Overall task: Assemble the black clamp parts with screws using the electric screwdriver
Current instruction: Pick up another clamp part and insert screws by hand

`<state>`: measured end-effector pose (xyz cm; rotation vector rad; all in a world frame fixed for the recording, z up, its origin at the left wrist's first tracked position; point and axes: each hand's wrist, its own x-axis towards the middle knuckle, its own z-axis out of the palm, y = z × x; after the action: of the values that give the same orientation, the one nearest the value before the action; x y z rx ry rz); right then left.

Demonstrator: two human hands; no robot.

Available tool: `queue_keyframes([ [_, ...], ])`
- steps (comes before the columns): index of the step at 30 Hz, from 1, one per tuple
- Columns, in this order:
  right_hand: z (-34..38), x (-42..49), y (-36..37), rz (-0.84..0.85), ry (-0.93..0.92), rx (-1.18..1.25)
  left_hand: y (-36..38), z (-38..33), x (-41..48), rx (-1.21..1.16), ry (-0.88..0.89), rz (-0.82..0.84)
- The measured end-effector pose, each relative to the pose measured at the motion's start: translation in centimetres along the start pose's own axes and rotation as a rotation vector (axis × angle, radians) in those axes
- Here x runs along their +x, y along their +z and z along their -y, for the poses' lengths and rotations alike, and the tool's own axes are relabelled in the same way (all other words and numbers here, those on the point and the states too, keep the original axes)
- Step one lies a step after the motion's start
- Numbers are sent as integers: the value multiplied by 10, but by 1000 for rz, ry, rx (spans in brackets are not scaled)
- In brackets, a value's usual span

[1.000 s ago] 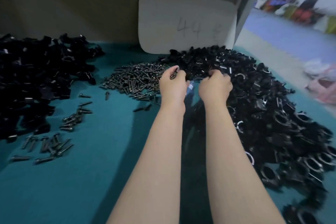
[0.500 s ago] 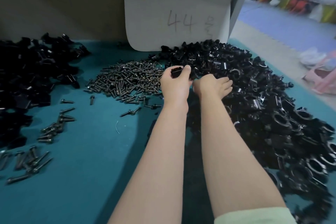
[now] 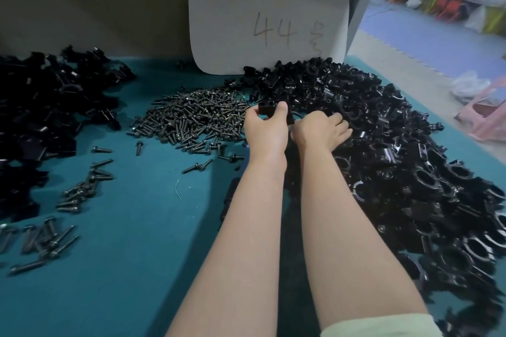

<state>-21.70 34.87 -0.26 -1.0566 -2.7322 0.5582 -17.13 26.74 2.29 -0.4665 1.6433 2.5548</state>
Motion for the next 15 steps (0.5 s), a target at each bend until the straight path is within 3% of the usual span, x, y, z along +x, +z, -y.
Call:
queue_keyframes([
  [15, 1, -15, -12, 71, 22, -27, -22, -7, -7, -143, 99, 46],
])
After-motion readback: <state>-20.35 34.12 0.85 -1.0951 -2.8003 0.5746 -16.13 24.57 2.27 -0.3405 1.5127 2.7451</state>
